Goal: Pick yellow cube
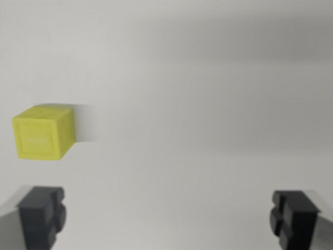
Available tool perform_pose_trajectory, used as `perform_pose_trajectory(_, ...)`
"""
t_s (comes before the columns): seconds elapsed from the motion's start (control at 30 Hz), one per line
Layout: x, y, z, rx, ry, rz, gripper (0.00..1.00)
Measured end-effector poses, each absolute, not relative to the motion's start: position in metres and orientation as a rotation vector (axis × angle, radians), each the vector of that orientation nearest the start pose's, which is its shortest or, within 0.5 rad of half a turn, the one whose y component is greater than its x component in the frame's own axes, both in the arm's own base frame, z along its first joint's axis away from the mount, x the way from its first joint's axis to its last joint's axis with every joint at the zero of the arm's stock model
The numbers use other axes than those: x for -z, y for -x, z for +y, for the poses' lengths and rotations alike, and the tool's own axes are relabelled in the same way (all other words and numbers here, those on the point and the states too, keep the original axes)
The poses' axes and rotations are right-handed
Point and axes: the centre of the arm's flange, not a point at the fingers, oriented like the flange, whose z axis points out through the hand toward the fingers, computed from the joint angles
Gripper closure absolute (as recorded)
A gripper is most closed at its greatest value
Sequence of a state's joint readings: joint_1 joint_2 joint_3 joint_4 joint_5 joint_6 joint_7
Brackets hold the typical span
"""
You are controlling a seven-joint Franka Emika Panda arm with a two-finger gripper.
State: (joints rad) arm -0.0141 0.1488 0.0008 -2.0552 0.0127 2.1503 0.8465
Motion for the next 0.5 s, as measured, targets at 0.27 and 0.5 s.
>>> perform_pose_trajectory(0.27,-0.348,-0.565,0.004,-0.078,2.859,1.327,0.0)
perform_pose_trajectory(0.5,-0.336,-0.561,0.015,-0.074,2.858,1.329,0.0)
